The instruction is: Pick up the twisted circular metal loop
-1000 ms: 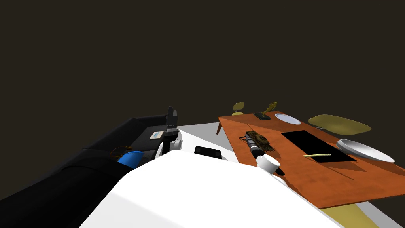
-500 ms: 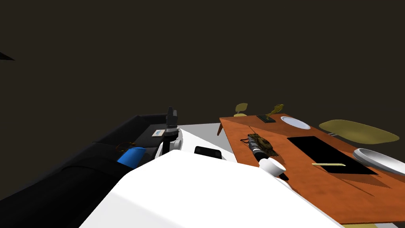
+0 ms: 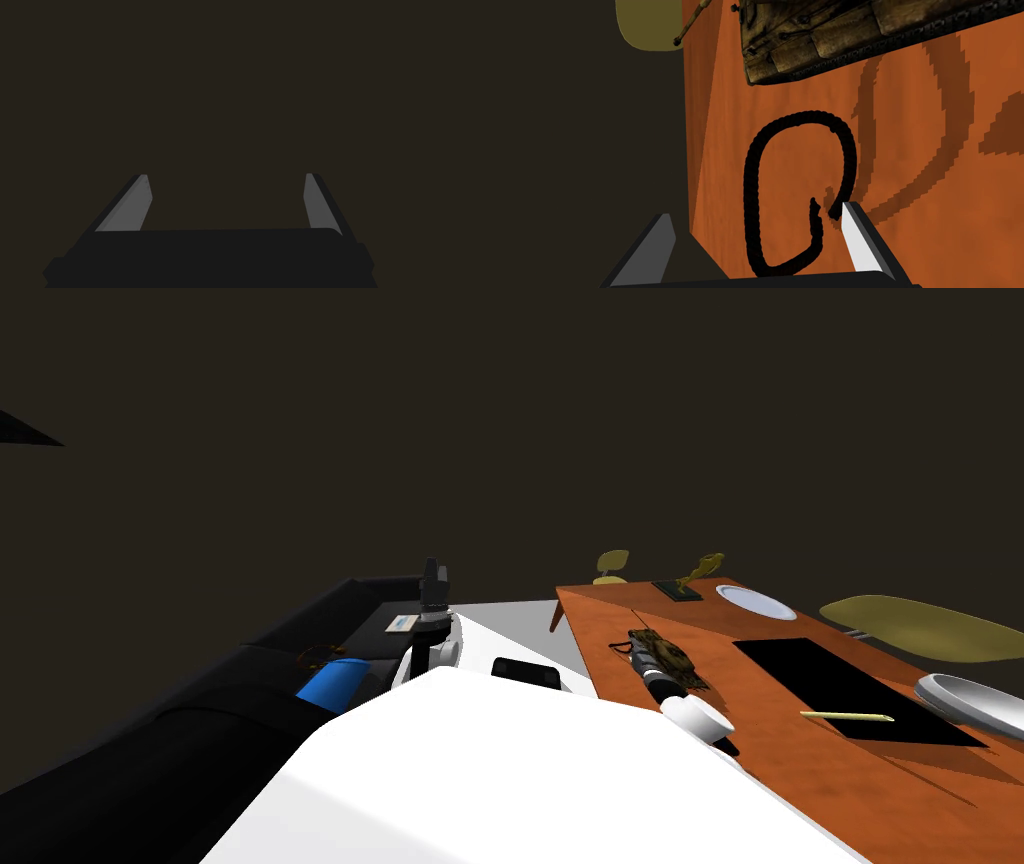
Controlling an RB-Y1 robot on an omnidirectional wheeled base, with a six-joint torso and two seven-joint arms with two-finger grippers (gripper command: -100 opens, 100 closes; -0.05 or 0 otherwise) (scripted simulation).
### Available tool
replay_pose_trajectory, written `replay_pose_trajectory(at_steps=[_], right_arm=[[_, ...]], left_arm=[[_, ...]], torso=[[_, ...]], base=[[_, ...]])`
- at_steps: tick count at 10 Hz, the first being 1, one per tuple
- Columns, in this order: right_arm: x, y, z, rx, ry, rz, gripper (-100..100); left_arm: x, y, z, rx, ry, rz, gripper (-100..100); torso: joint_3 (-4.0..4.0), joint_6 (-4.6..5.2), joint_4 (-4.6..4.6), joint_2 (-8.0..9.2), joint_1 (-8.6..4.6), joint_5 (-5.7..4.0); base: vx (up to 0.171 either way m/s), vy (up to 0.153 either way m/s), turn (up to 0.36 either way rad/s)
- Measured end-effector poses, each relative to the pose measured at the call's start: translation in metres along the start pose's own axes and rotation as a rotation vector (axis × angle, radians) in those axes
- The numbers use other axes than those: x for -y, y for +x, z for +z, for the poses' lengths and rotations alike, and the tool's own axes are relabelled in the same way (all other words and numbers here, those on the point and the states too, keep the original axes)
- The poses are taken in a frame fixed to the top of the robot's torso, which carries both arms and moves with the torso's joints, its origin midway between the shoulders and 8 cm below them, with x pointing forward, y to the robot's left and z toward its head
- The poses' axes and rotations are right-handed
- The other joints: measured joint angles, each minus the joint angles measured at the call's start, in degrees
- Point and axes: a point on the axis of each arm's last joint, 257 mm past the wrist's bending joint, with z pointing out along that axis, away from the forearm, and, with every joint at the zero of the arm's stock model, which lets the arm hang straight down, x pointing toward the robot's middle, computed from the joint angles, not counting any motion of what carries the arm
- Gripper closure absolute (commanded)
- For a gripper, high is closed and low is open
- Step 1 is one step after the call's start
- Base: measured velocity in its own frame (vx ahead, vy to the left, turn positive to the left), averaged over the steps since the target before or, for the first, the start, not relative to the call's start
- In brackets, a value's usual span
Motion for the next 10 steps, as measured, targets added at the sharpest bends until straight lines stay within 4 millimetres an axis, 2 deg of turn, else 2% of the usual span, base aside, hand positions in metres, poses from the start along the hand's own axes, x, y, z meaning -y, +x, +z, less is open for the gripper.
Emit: replay_pose_trajectory(at_steps=[3, 4, 5, 7, 8, 10], right_arm=[[-0.021, -0.001, -0.013, 0.044, -0.017, -0.018, -100], [-0.020, -0.001, -0.014, 0.045, -0.012, -0.007, -100], [-0.031, 0.000, -0.022, 0.059, -0.022, -0.013, -100], [-0.035, 0.002, -0.026, 0.066, -0.017, -0.003, -100], [-0.045, 0.004, -0.033, 0.075, -0.026, -0.007, -100], [-0.048, 0.006, -0.038, 0.081, -0.018, -0.001, -100]], left_arm=[[0.000, 0.000, 0.000, 0.000, 0.000, 0.000, 0], [0.000, 0.000, 0.000, 0.000, 0.000, 0.000, 0], [0.000, 0.000, 0.000, 0.000, 0.000, 0.000, 0], [0.000, 0.000, 0.000, 0.000, 0.000, 0.000, 0], [0.000, 0.000, 0.000, 0.000, 0.000, 0.000, 0], [0.000, 0.000, 0.000, 0.000, 0.000, 0.000, 0]], torso=[[-0.13, -0.03, -0.05, -0.21, 0.06, 0.02], [-0.05, -0.03, -0.02, -0.05, 0.03, 0.02], [-0.06, -0.01, -0.02, -0.09, 0.04, 0.01], [-0.01, -0.04, 0.00, 0.01, 0.00, 0.01], [-0.04, -0.01, -0.02, -0.06, 0.04, 0.01], [-0.01, -0.04, 0.00, 0.01, 0.00, 0.01]], base=[[0.100, 0.030, -0.020], [0.090, 0.027, -0.030], [0.089, 0.025, -0.034], [0.063, 0.023, -0.012], [0.090, 0.037, -0.031], [0.075, 0.012, -0.016]])
